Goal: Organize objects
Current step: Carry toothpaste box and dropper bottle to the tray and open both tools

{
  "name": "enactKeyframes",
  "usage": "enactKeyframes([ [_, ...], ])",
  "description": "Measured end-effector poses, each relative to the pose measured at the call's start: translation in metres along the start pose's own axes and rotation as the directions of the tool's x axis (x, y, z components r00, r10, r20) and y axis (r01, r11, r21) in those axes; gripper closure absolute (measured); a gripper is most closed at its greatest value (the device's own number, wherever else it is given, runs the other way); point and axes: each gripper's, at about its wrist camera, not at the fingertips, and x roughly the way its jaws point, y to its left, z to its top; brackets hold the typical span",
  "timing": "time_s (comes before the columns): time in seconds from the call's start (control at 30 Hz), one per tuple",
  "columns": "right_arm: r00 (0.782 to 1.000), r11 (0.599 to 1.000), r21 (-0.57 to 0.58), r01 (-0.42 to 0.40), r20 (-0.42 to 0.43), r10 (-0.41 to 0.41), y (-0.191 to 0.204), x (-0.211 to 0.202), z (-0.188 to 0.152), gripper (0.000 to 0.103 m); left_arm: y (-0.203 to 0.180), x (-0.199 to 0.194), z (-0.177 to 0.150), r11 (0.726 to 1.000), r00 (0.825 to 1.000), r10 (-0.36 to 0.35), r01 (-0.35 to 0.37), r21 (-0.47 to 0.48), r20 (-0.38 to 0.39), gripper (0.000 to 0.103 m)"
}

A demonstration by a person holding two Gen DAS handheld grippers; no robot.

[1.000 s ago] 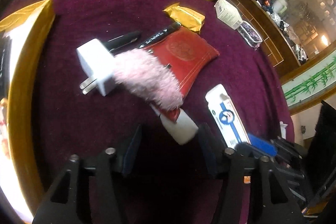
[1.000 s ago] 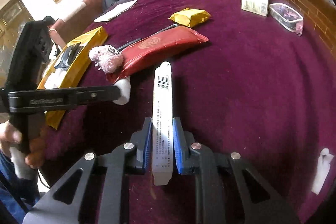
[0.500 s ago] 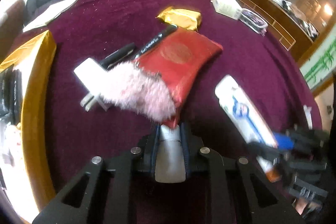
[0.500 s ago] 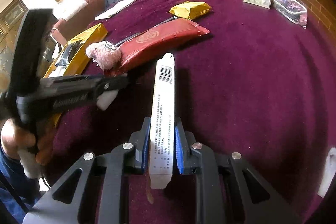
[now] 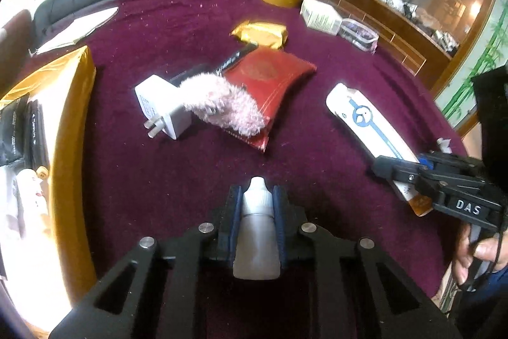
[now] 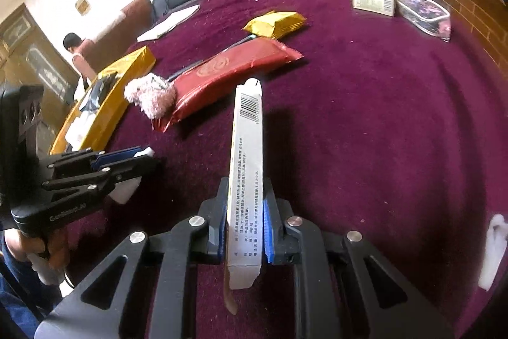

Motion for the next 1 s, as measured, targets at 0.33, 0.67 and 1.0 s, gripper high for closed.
enactKeyframes([
  [0.33,0.999,0.999,0.016,-0.031,0.026,0.030,0.013,-0.010,0.007,0.089,0.019,-0.022,0.000,0.996,0.997,-0.058,0.061,-0.063,0.046,0.086],
  [0.67,0.996,0.996,-0.054,-0.075,0.045,0.078,0.055,-0.010,0.028,0.089,0.065,-0.066,0.000,0.972,0.981,-0.107,0.137,-0.191,0.160,0.086],
  [1.0,0.988,0.968,-0.198,-0.154,-0.004,0.156,0.138,0.027,0.070,0.088,0.149,-0.084,-0.007,0.917,0.973,-0.018,0.107,-0.384,0.228,0.086],
])
